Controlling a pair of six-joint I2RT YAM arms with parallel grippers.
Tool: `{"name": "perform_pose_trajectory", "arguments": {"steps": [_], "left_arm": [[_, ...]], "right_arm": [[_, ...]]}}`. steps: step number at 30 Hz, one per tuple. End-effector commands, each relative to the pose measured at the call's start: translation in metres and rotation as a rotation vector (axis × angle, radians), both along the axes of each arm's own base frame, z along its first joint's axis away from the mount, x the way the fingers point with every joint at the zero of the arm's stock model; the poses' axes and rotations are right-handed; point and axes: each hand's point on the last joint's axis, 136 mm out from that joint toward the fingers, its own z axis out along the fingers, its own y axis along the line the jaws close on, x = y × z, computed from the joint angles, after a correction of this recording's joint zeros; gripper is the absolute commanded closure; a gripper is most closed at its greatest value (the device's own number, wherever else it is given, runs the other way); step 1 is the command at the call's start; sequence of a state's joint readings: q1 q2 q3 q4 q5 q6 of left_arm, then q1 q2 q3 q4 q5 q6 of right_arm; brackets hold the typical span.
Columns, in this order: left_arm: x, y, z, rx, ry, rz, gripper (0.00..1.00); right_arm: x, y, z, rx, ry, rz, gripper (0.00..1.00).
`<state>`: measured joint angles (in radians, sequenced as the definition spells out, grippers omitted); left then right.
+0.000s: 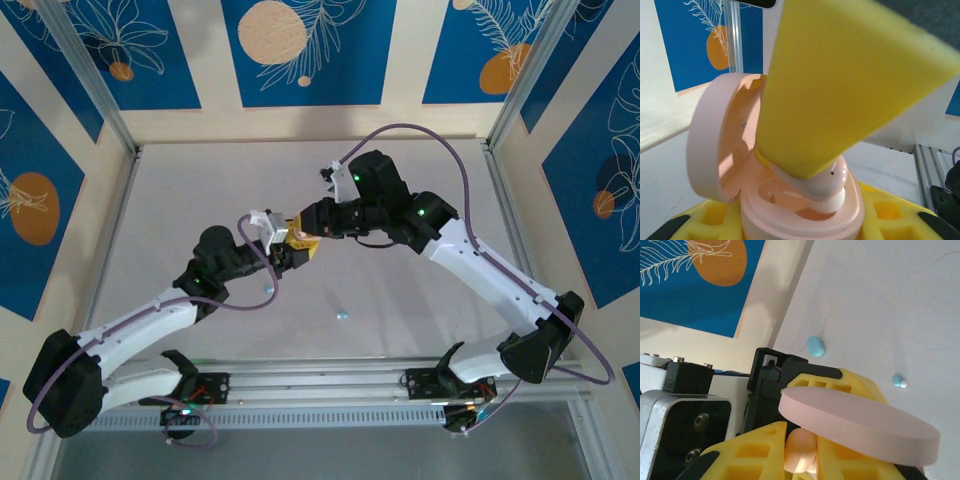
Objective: Insert wireless bluetooth earbuds into charging case
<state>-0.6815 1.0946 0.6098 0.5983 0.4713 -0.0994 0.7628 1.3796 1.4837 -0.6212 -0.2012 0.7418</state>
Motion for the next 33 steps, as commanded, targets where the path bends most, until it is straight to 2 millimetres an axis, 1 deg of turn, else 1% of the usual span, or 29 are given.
{"name": "perform_pose_trajectory", "arguments": {"steps": [1, 8, 14, 24, 29, 33], "left_arm": [[-0.010, -0.001, 0.034, -0.079, -0.067, -0.034, 0.73], [-0.011, 0.000, 0.038, -0.093, -0.073, -0.031, 0.73], [-0.011, 0.001, 0.042, -0.101, -0.082, -0.025, 0.73], [-0.011, 0.001, 0.043, -0.102, -0.087, -0.024, 0.73], [-0.010, 0.001, 0.042, -0.099, -0.083, -0.023, 0.73], [-0.010, 0.001, 0.038, -0.090, -0.081, -0.018, 0.73]], "right_arm": [[0.003, -0.001, 0.004, -0.029, -0.042, -0.022, 0.79], [0.001, 0.000, 0.000, -0.070, -0.074, -0.016, 0.78], [0.000, -0.002, -0.002, -0.120, -0.090, -0.018, 0.74], [-0.001, -0.004, 0.000, -0.146, -0.108, -0.021, 0.71], [-0.002, -0.004, 0.005, -0.136, -0.115, -0.022, 0.68], [-0.005, -0.006, 0.015, -0.112, -0.133, -0.027, 0.63]]}}
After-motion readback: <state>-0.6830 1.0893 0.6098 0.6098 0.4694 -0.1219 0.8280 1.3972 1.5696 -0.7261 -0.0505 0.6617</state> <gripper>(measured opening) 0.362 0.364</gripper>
